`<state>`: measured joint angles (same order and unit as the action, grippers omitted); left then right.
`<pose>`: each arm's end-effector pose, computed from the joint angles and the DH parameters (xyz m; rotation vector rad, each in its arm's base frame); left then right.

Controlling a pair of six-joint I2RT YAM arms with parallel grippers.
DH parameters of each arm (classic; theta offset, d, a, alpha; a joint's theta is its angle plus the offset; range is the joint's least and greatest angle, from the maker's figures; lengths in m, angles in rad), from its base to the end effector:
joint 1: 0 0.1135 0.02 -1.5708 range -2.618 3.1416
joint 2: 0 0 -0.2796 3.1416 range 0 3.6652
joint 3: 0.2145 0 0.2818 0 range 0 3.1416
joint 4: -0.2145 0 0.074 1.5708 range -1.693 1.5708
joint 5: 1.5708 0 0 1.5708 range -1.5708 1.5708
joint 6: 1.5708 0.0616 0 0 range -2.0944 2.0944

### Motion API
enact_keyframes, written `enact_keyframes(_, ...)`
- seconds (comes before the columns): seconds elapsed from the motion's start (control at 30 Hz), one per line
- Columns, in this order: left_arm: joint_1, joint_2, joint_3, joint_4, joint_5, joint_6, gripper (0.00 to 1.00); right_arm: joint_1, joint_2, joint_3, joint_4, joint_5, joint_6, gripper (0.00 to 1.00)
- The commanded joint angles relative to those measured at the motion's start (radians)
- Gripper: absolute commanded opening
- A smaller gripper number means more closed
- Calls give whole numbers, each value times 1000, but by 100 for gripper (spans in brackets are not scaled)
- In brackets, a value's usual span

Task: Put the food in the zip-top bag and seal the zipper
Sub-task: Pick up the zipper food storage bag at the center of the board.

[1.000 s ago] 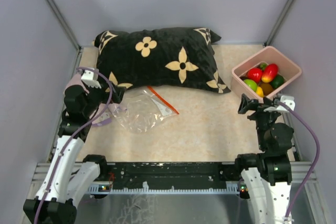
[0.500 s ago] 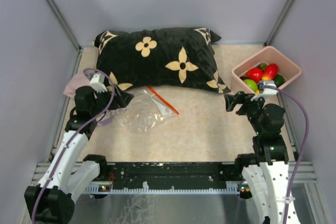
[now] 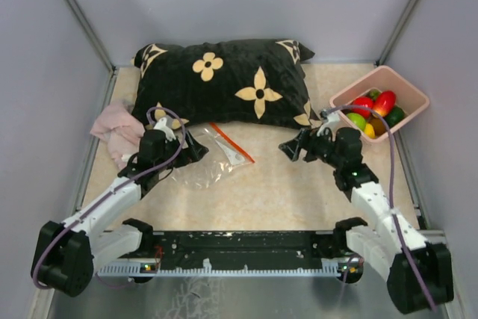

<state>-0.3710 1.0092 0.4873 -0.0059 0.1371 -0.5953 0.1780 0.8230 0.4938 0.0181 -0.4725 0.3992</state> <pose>0.2358 -0.1008 0.1969 -0.1582 2.1716 -0.7130 0.2238 0.0688 0.2468 -0.1219 1.9293 0.8344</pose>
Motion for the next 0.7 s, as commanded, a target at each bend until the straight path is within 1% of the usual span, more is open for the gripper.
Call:
enact_keyframes(0.0,-12,30,-11,102,-60,-16,96,122,159,-23,336,-22,55,83)
enact_keyframes(0.17,-17,45,-4,83,-77,2,97,236,399,18,519,-14,41,81)
enact_keyframes(0.3,-17,48,-8,64,-82,12,97,286,559,76,600,-20,25,79)
enact_keyframes(0.47,-16,52,-16,55,-73,24,97,318,691,109,705,-18,24,77)
enact_keyframes(0.67,-19,71,-29,66,-50,15,97,348,849,178,743,-37,34,77)
